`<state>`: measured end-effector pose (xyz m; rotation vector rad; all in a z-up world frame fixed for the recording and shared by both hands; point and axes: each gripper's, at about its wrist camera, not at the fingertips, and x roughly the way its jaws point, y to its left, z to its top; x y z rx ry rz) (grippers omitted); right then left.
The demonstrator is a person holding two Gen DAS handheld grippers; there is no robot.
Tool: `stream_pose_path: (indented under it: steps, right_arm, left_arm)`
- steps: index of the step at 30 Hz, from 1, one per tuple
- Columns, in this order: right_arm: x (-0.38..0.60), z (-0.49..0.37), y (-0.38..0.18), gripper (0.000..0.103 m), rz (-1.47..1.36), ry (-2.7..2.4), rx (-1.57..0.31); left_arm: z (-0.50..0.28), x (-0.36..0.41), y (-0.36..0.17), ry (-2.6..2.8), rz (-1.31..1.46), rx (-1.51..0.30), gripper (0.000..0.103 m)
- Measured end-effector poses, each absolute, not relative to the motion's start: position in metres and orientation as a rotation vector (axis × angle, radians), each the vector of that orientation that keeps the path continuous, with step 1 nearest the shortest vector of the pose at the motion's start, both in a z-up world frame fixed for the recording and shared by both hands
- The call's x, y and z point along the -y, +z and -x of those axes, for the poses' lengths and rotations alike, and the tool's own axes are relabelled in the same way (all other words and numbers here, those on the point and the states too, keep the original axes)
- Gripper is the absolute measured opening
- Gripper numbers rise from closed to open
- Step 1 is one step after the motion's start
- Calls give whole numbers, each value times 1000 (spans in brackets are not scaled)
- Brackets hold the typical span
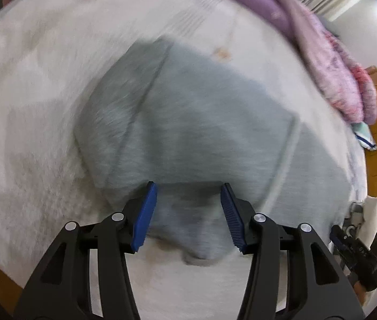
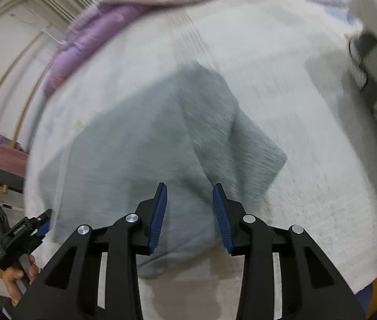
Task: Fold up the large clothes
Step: 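Lift the folded edge with both grippers and fold it over the hoodie, then open both grippers to release the folded hoodie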
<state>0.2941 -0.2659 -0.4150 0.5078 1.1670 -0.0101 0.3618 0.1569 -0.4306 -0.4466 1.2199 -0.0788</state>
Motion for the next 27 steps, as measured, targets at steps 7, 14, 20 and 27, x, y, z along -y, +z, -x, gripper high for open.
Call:
stream_pose_path:
  steps: [7,14,20,27]
  right_arm:
    - [261,-297,-438,32,-477,-37,-1182]
    - [259,-301,-380,34,-526,1,-1130]
    - [182,-354,-341,6,-304,234,-1092]
    - [111,-417,-356,0,-141,328,-1212]
  left_arm:
    - [-355,-167,-450,-82,491,-1211,49]
    - [-358,-176,-439,-161,556,-1226,52]
    - [-356,-190,-424,-141,557,-1205,62]
    - [-358,-207,-422,-65,481,-1236,75]
